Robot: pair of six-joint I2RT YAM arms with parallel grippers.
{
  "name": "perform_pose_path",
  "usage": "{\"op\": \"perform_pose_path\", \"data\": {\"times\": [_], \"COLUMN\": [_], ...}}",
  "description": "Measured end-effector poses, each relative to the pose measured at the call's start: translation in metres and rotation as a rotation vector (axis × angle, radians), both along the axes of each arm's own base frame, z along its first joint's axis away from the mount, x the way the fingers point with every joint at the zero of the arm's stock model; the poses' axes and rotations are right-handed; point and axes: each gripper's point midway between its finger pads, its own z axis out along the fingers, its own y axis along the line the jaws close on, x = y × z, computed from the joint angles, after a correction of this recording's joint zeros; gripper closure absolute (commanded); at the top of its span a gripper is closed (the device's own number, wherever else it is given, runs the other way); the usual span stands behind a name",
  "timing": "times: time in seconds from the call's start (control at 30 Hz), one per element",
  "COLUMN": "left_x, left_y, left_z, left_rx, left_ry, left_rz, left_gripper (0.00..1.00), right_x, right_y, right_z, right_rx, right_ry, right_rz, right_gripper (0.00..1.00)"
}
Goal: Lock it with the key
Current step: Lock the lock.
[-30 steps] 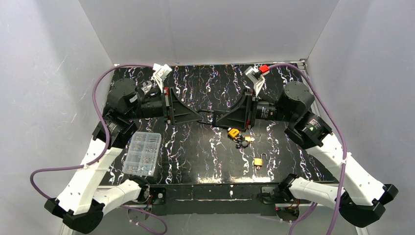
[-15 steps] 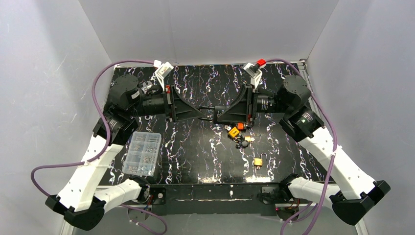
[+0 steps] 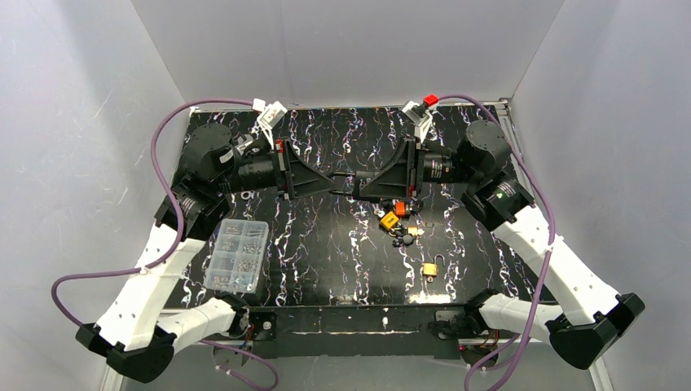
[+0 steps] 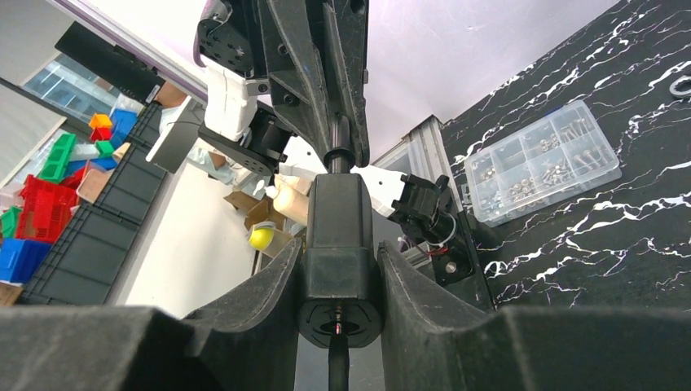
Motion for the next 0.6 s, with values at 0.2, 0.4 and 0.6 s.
{"op": "perform_pose_path", "data": {"times": [0.2, 0.4, 0.6], "left_x": [0.002, 0.0023, 0.0057], "left_y": [-0.0026, -0.0079, -0.0097], "left_z": [-0.0012, 0.0011, -0.0021], "left_rx": [0.002, -0.005, 0.003], "left_ry": [0.004, -0.01, -0.01], "left_rz": [0.013, 0.022, 0.044], "left_gripper": [1.0, 1.0, 1.0], "right_x": [0.0027, 0.0035, 0.0053], "right_y": [0.0002, 0.0017, 0.0039], "right_z": [0.0003, 0.0047, 0.0025], "right_rx": [-0.003, -0.007, -0.024], "right_ry": [-0.015, -0.033, -0.019], "right_rz": [-0.008, -0.008, -0.006], "right_gripper": [0.99, 0.99, 0.99]}}
